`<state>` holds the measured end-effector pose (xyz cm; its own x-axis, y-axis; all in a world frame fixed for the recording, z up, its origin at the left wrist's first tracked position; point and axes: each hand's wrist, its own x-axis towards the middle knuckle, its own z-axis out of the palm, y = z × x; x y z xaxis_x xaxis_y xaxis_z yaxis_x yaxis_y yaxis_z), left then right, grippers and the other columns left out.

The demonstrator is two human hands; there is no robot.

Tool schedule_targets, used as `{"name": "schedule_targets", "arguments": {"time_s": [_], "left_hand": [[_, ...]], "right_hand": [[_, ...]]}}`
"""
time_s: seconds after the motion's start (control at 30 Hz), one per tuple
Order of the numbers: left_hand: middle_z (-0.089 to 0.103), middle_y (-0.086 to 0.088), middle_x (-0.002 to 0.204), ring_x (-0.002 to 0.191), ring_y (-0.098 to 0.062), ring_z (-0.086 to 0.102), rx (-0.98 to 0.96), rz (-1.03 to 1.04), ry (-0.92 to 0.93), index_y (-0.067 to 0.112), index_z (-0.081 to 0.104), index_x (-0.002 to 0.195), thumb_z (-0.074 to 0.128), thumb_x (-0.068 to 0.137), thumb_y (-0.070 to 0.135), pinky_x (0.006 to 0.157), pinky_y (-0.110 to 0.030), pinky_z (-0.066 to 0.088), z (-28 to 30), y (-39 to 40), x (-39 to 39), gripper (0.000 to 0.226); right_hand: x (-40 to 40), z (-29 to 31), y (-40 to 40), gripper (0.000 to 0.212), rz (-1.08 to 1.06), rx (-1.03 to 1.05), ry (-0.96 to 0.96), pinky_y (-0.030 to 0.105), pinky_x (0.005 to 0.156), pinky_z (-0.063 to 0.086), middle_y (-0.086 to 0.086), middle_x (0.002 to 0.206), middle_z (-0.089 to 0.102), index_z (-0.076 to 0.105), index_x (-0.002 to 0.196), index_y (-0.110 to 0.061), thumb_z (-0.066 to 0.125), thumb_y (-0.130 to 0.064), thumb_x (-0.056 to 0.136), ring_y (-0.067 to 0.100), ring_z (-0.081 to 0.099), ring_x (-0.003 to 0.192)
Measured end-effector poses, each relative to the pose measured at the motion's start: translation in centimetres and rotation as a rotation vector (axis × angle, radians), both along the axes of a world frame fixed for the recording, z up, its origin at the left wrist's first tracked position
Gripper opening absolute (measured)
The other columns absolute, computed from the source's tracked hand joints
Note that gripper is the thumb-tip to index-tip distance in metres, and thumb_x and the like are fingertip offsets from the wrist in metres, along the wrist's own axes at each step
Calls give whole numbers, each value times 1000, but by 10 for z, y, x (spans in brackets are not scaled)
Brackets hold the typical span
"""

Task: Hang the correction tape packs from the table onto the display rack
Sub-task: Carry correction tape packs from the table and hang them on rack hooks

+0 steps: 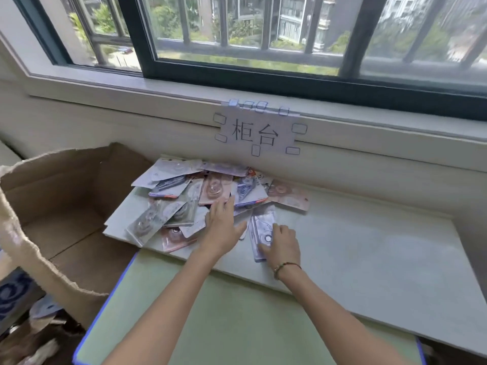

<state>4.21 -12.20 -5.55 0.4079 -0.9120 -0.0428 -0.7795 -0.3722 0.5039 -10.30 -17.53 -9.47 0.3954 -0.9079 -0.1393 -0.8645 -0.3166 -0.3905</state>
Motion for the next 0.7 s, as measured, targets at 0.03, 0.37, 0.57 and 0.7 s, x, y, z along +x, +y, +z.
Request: {"name": "schedule_targets", "arguments": {"time_s": [0.03, 0.37, 0.57, 0.7], "left_hand": [[8, -10, 160, 148, -25, 4, 22, -16, 13, 13, 11, 154, 50, 98, 34, 120, -43, 9, 0, -9, 0, 72], [-1, -16, 161, 149, -31, 0, 175, -164, -59, 8, 2, 154, 36, 103, 39, 120, -42, 4, -6, -94, 18, 69], [-6, -17, 161, 148, -35, 4, 246, -197, -99, 5, 2, 153, 37, 104, 26, 119, -42, 10, -13, -107, 20, 64], [15, -21, 153, 132, -40, 30, 170, -190, -124, 5, 19, 149, 56, 90, 2, 106, -42, 32, -12, -102, 21, 70]], "right_hand": [[2, -3, -2, 44, -2, -6, 10, 31, 90, 37, 10, 124, 49, 48, 123, -9, 55, -36, 89, 29, 41, 117], [-23, -12, -26, 39, -109, -23, 89, 26, 90, 37, 7, 126, 43, 48, 124, -10, 50, -29, 90, 23, 38, 120], [-27, -11, -25, 40, -169, -33, 97, 29, 90, 39, 9, 127, 43, 49, 123, -8, 51, -31, 90, 24, 38, 120], [-24, -10, -24, 42, -205, -29, 102, 29, 92, 39, 8, 128, 41, 46, 125, -9, 51, -32, 91, 24, 37, 122]]}}
